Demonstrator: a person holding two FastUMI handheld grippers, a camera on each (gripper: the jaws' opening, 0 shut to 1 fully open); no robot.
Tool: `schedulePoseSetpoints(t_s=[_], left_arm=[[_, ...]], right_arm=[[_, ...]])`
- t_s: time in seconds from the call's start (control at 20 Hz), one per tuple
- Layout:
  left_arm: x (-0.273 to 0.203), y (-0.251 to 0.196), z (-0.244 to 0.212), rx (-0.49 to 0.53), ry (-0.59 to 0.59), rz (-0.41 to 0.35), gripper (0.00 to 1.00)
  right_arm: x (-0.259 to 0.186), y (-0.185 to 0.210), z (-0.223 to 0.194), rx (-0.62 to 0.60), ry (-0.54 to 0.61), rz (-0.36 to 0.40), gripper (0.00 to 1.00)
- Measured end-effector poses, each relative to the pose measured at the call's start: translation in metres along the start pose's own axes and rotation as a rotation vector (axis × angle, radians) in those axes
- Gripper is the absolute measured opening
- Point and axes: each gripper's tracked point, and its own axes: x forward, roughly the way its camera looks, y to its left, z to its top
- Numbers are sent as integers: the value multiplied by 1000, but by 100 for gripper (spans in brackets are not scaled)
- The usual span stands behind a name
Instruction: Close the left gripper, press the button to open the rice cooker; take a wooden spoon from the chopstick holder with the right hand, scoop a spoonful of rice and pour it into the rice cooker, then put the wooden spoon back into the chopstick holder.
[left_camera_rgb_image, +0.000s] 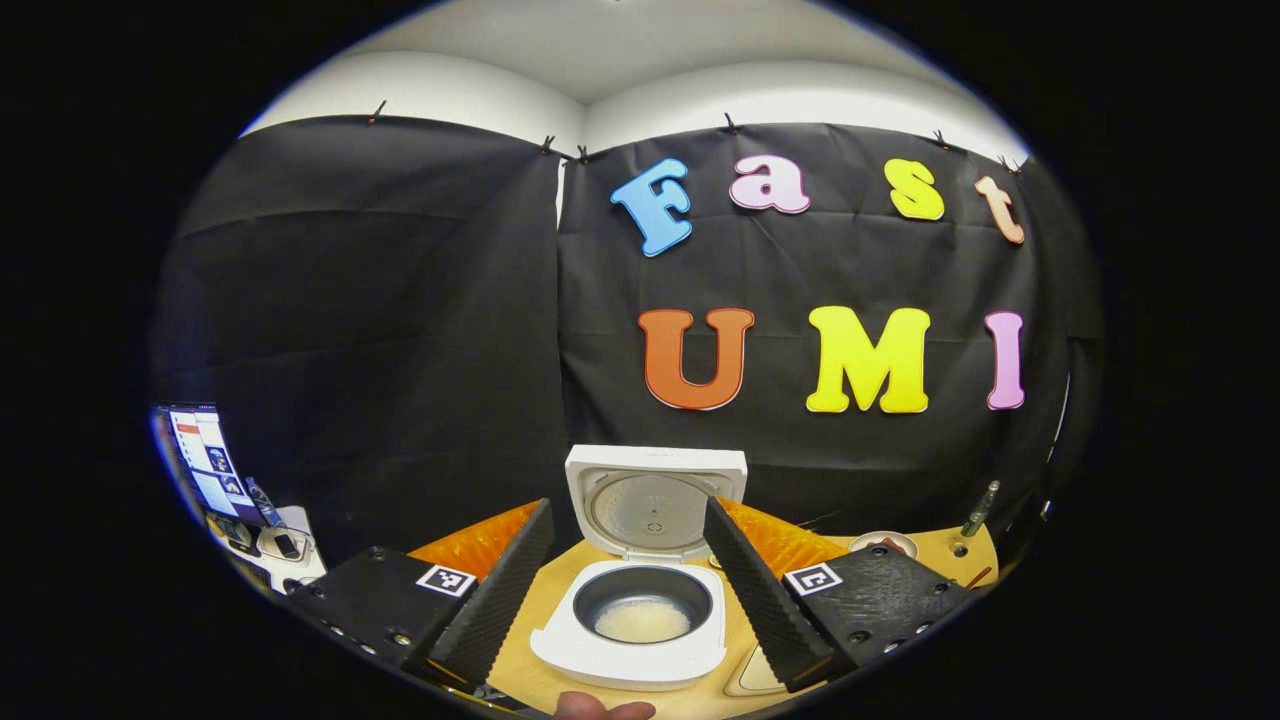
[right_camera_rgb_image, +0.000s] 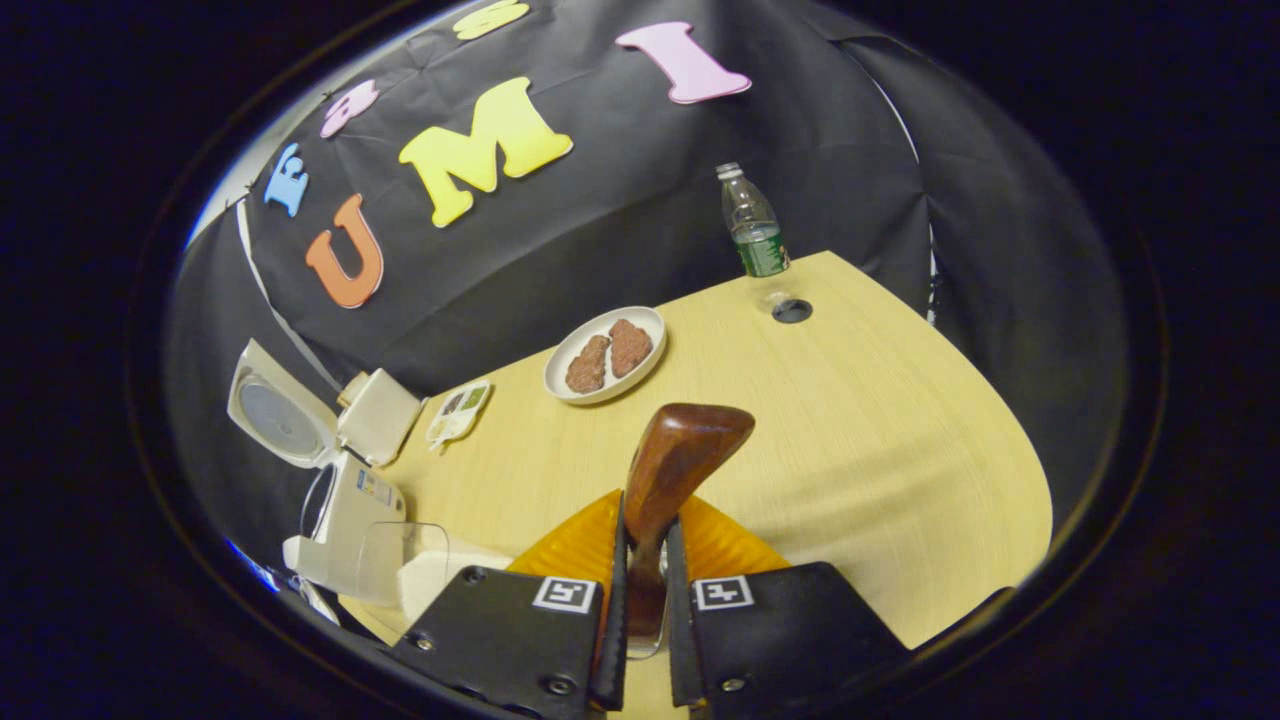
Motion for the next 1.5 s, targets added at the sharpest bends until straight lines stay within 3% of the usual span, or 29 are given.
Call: schedulePoseSetpoints(t_s=[0.15, 0.3, 0.45, 0.65, 0.85, 1.0, 1.5], left_arm=[[3, 7, -2, -4, -10, -26, 97], [2, 20, -4, 4, -28, -53, 97], [3, 37, -9, -8, -47, -76, 97], [3, 55, -25, -14, -60, -108, 96], [-3, 62, -32, -45, -58, -157, 94], [-8, 77, -33, -43, -58, -165, 95], [-23, 142, -67, -32, 37, -110, 95]], right_arm=[[-18, 11, 7, -20, -32, -22, 20], [-43, 25, 23, -64, -93, -65, 12], [-74, 43, 47, -149, -166, -126, 11], [-116, 119, 65, -322, -260, -94, 11], [-109, 202, 32, -433, -265, -5, 11], [-83, 228, -9, -481, -223, 13, 11], [-16, 220, -101, -745, -171, -171, 11]])
